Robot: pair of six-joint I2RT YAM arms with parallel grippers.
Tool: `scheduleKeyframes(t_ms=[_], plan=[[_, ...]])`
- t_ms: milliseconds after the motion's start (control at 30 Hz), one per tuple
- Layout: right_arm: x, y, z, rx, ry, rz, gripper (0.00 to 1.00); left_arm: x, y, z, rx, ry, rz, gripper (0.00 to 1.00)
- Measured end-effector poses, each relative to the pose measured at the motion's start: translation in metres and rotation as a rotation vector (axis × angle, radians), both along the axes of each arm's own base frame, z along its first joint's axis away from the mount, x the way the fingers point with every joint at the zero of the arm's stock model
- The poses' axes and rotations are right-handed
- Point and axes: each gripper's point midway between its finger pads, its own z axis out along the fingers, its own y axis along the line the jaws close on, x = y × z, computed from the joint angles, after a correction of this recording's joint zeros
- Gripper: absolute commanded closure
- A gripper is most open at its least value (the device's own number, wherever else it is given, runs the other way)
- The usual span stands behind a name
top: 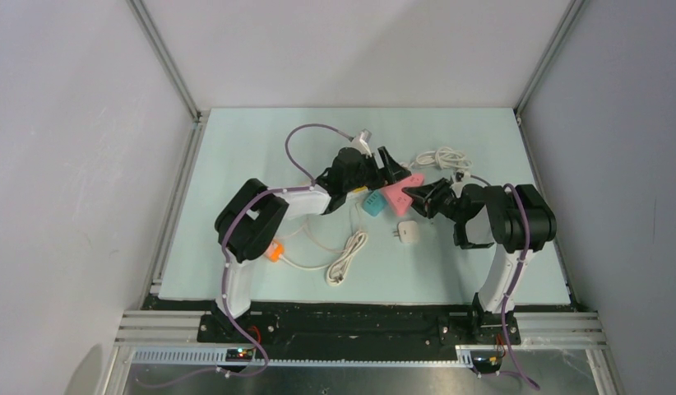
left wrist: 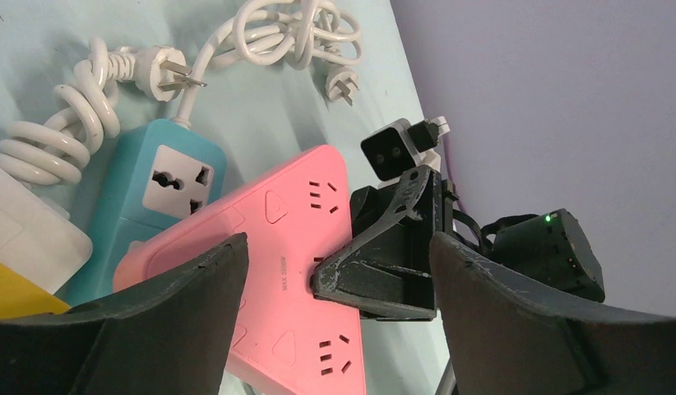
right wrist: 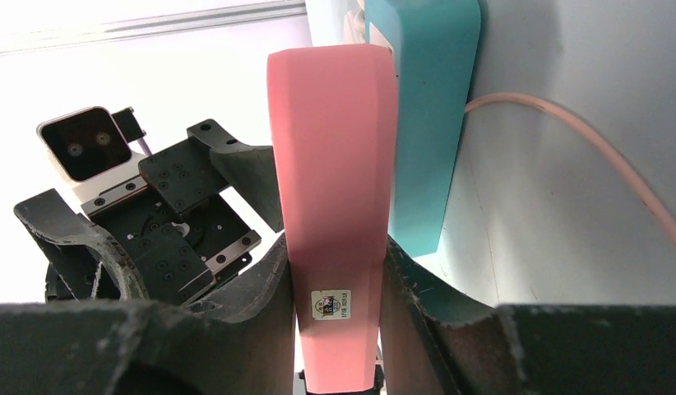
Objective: Insert the plug
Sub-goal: Insert the plug into the socket.
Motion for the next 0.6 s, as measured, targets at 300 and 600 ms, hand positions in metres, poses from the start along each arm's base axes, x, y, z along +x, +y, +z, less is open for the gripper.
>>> scheduleKeyframes(t_ms=[300,600], plan=[[-0.006,-0.013,-0.001,0.018,0.02,0.025,1.0,-0.003,-0.002,-0.002,0.013,-0.009,-0.011,0.14],[-0.014,-0.023,0.0,0.027,0.034,0.047,1.0,-0.005,-0.004,-0.004,0.03,-0.01,-0.02,0.14]])
